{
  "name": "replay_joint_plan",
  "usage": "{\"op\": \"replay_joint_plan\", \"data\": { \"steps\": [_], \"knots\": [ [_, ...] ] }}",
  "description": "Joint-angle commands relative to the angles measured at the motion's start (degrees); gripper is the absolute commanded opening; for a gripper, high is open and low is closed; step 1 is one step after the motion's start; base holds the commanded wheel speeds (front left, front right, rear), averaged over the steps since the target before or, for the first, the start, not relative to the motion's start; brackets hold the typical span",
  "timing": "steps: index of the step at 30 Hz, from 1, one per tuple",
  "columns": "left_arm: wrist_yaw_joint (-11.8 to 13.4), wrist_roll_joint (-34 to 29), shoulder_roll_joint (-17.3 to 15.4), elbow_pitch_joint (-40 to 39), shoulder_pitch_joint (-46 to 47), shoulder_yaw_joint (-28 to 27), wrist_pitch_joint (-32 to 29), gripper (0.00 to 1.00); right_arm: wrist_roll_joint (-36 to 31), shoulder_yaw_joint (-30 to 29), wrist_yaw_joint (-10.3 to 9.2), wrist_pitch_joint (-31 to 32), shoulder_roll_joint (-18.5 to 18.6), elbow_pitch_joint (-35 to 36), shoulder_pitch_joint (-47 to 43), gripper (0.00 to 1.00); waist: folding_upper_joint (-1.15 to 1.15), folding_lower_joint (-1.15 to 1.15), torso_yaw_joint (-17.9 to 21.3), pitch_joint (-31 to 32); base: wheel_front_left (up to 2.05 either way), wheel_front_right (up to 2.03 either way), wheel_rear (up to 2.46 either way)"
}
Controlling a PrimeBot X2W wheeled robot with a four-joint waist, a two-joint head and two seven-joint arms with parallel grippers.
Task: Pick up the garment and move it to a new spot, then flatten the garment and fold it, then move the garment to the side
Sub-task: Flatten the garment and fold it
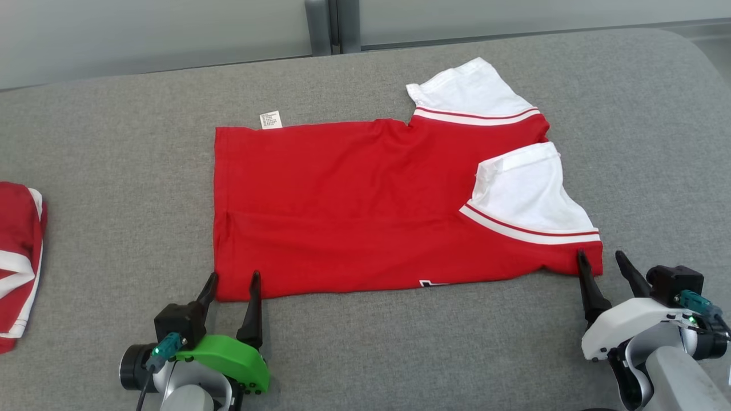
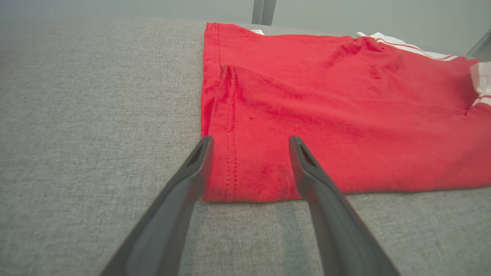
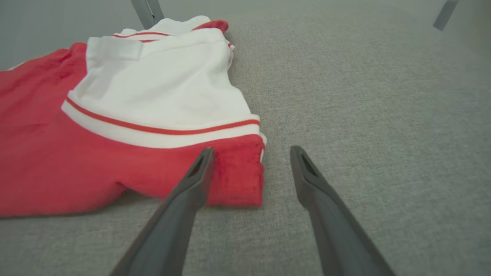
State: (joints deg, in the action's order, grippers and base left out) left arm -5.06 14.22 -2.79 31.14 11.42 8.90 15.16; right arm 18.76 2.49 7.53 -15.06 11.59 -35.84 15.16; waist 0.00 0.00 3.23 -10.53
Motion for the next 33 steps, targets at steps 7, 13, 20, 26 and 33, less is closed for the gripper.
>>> {"op": "replay_joint_plan", "data": {
  "steps": [7,13,20,26,33],
  "knots": [
    [-0.31,-0.04,-0.23,0.43,2.64,-0.10,-0.02,1.00,2.53,2.82,-0.09,-0.13,-0.21,-4.32,2.58,0.68,0.00,0.00,-0.88,-2.59,0.00,0.00,0.00],
    [0.05,0.04,-0.23,0.72,3.53,-0.53,-0.02,1.00,4.76,4.91,-0.09,-0.01,1.16,-4.44,3.46,0.00,0.00,0.00,-1.21,-3.78,0.00,0.00,0.00],
    [-0.31,1.52,-0.22,3.85,4.60,-1.16,-0.05,1.00,5.29,5.11,-0.09,-0.07,3.00,-0.84,3.91,0.00,0.00,0.00,-0.29,-4.73,0.00,0.00,0.00],
    [-1.06,3.01,-0.18,6.17,4.82,-0.14,-0.13,0.00,5.19,5.48,-0.09,-0.08,3.25,0.98,3.76,0.00,0.00,0.00,0.14,-5.00,0.00,0.00,0.00],
    [-1.37,5.00,-0.21,8.05,2.26,-0.03,-0.12,0.00,5.14,5.49,-0.09,-0.08,2.68,0.42,1.46,0.00,0.00,0.00,-0.09,-1.28,0.00,0.00,0.00]
  ]
}}
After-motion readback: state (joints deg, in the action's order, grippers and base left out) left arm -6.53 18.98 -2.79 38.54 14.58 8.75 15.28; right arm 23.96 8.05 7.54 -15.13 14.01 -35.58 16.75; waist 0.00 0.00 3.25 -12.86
